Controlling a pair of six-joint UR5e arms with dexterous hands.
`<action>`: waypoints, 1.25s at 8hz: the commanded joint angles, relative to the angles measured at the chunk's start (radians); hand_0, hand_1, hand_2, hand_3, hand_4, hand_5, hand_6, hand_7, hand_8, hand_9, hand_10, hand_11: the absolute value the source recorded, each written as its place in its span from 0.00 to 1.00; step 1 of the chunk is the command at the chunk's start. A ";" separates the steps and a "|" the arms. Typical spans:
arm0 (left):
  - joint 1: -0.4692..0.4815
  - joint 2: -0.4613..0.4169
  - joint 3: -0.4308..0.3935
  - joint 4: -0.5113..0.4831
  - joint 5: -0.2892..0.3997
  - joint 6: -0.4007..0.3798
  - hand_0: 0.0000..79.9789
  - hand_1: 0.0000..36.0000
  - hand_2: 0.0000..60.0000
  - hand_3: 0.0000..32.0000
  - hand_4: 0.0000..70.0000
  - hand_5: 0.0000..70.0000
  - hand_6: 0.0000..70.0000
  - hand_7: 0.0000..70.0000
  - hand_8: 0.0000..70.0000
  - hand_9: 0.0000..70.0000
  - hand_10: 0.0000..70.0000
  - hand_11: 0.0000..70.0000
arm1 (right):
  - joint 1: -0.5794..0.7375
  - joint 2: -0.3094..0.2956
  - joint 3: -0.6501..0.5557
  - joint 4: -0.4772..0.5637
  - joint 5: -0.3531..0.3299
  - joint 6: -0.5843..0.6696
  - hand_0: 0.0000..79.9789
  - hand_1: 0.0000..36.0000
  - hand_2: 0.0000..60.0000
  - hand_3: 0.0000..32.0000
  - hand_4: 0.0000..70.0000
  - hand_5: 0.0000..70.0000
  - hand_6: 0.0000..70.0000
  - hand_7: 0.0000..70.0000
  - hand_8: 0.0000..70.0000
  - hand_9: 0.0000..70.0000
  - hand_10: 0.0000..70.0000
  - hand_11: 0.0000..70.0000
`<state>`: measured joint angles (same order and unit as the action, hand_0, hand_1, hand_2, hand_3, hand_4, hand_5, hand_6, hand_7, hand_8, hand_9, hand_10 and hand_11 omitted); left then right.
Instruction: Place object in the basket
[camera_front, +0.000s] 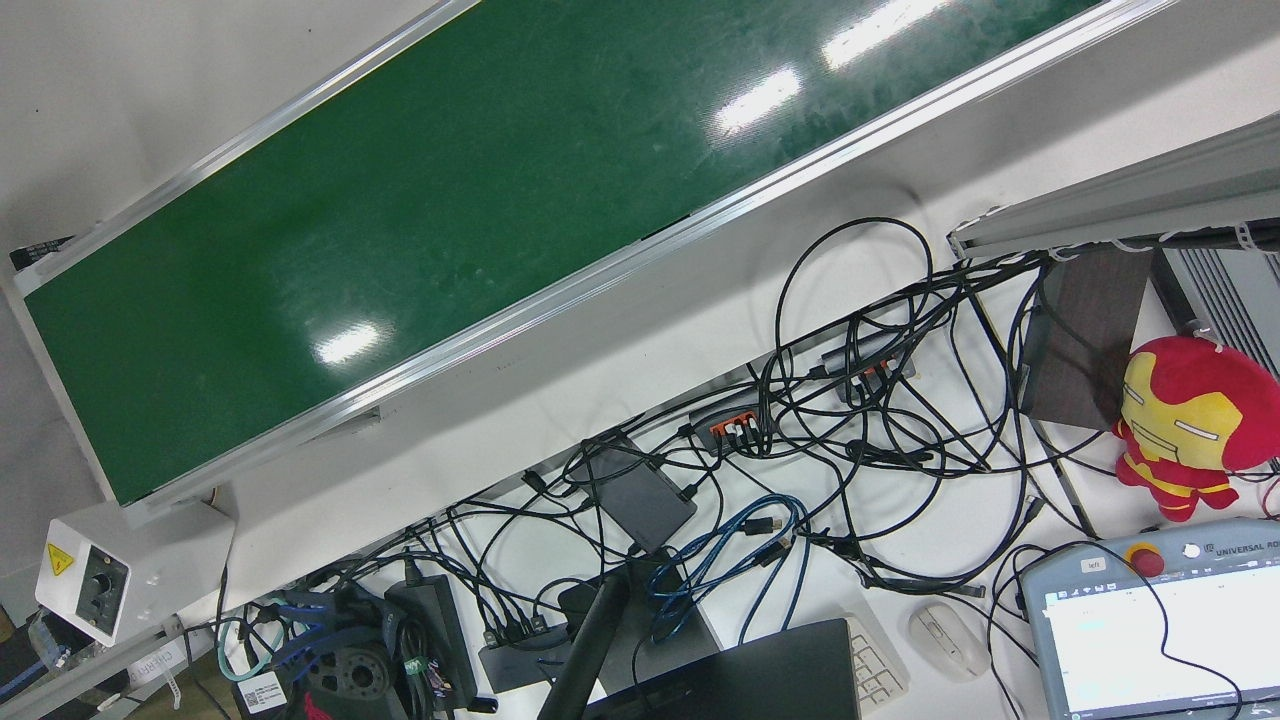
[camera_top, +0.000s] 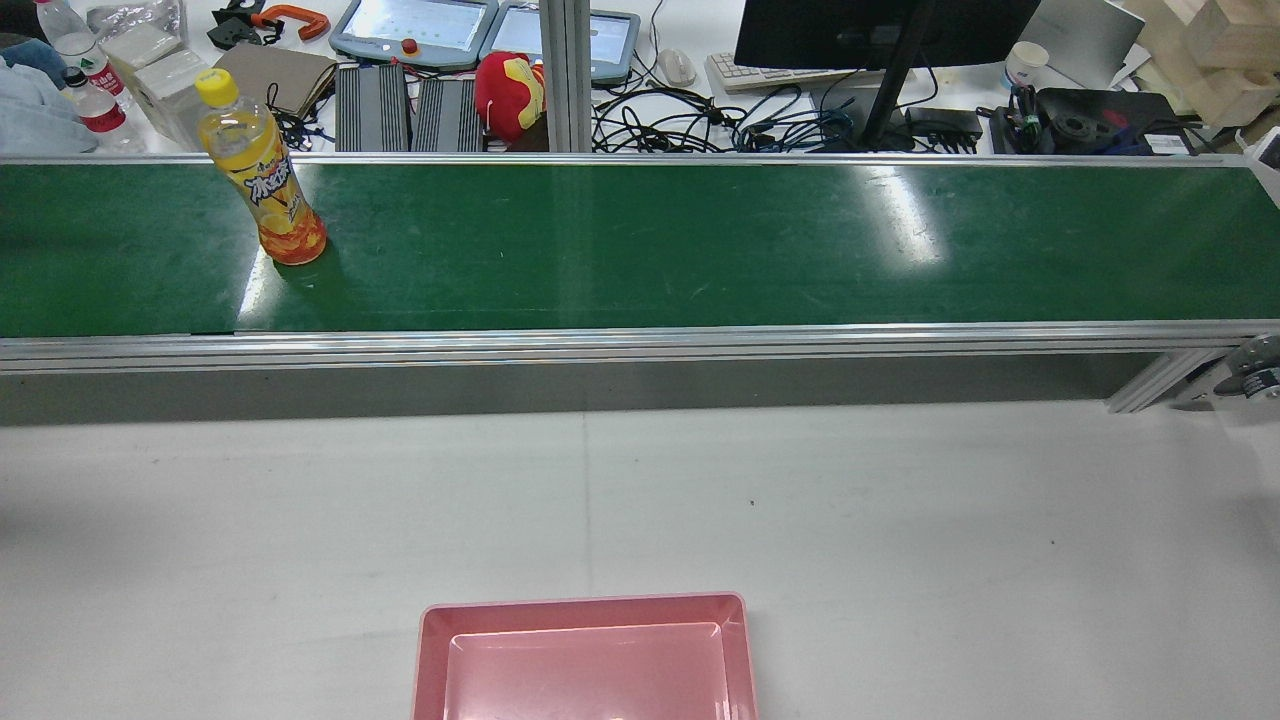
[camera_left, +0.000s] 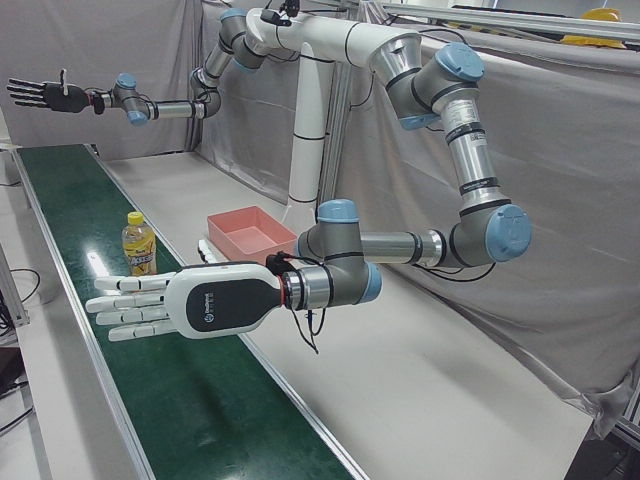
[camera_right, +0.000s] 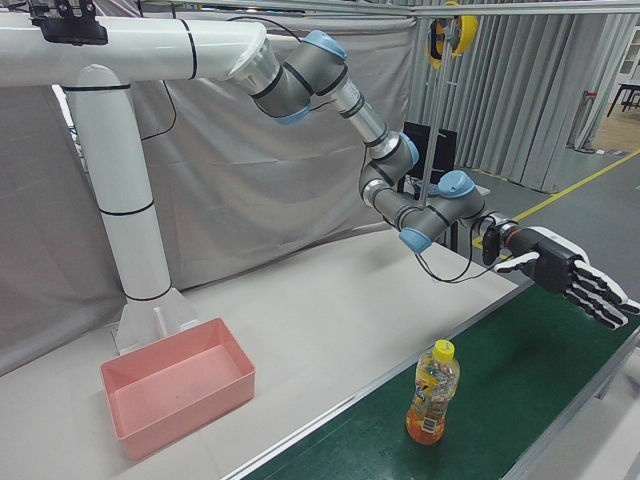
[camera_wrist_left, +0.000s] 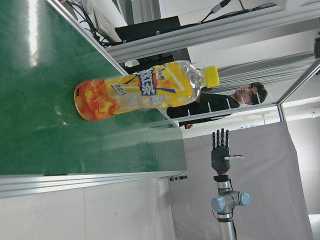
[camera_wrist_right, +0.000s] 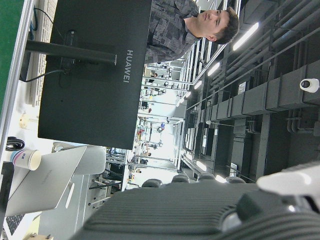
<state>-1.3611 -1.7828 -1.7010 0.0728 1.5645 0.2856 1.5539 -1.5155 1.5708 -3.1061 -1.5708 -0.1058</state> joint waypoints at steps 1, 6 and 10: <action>0.100 -0.003 0.000 -0.008 -0.055 -0.018 0.73 0.61 0.05 0.00 0.04 0.25 0.00 0.00 0.08 0.10 0.05 0.11 | 0.000 0.000 0.000 0.000 0.000 0.000 0.00 0.00 0.00 0.00 0.00 0.00 0.00 0.00 0.00 0.00 0.00 0.00; 0.289 -0.047 -0.005 0.025 -0.214 -0.042 0.67 0.95 1.00 0.01 0.08 0.26 0.00 0.00 0.06 0.07 0.03 0.09 | 0.000 0.000 0.000 0.001 0.000 0.000 0.00 0.00 0.00 0.00 0.00 0.00 0.00 0.00 0.00 0.00 0.00 0.00; 0.316 -0.084 0.000 0.071 -0.225 -0.045 1.00 0.25 0.00 0.06 0.08 0.17 0.00 0.00 0.05 0.06 0.01 0.06 | 0.000 0.000 0.000 0.001 0.000 0.000 0.00 0.00 0.00 0.00 0.00 0.00 0.00 0.00 0.00 0.00 0.00 0.00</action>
<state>-1.0505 -1.8610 -1.7027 0.1263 1.3403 0.2464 1.5535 -1.5156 1.5708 -3.1061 -1.5708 -0.1058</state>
